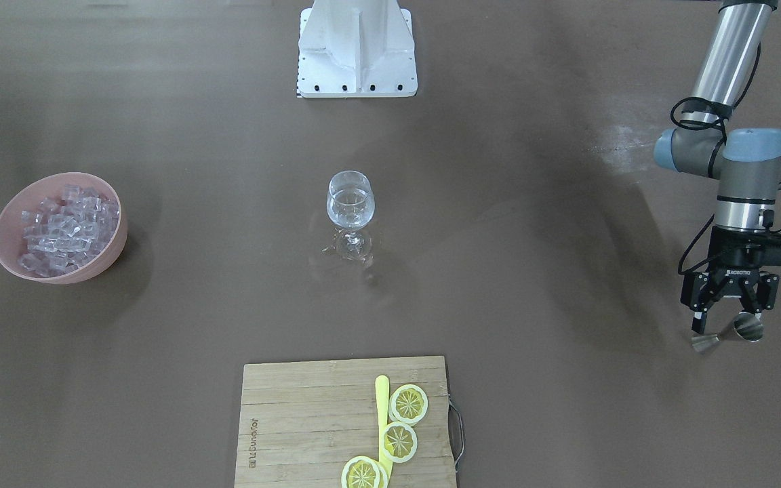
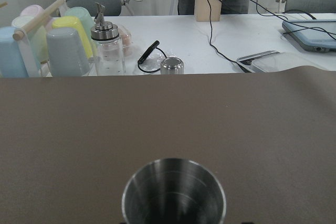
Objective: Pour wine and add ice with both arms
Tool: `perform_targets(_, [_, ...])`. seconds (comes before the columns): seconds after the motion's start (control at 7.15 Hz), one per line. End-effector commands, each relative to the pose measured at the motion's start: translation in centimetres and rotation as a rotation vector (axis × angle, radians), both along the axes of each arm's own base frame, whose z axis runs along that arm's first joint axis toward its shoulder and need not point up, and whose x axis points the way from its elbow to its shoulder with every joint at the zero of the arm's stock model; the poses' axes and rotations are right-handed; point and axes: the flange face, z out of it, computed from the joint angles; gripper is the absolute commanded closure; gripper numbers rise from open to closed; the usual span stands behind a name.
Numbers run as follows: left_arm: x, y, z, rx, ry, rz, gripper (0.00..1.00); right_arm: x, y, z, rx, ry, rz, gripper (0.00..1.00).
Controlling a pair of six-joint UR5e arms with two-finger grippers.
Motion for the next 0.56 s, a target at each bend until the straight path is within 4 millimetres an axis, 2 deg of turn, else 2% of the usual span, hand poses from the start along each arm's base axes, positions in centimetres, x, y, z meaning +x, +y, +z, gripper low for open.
perform_targets(0.0, [-1.7, 2.5, 1.2, -0.015, -0.001, 0.043, 0.01, 0.1, 0.2, -0.2, 0.003, -0.002, 0.002, 0.00])
perform_targets(0.14, [-3.4, 5.2, 2.2, -0.033, -0.001, 0.068, 0.01, 0.2, 0.4, -0.4, 0.005, -0.002, 0.002, 0.00])
perform_targets(0.28, [-4.5, 6.8, 1.7, -0.030, 0.009, 0.084, 0.01, 0.1, 0.3, -0.3, 0.002, 0.001, 0.005, 0.00])
perform_targets(0.42, [-5.1, 7.4, 1.1, -0.055, 0.043, 0.159, 0.01, 0.0, -0.1, -0.4, -0.013, 0.007, 0.019, 0.01])
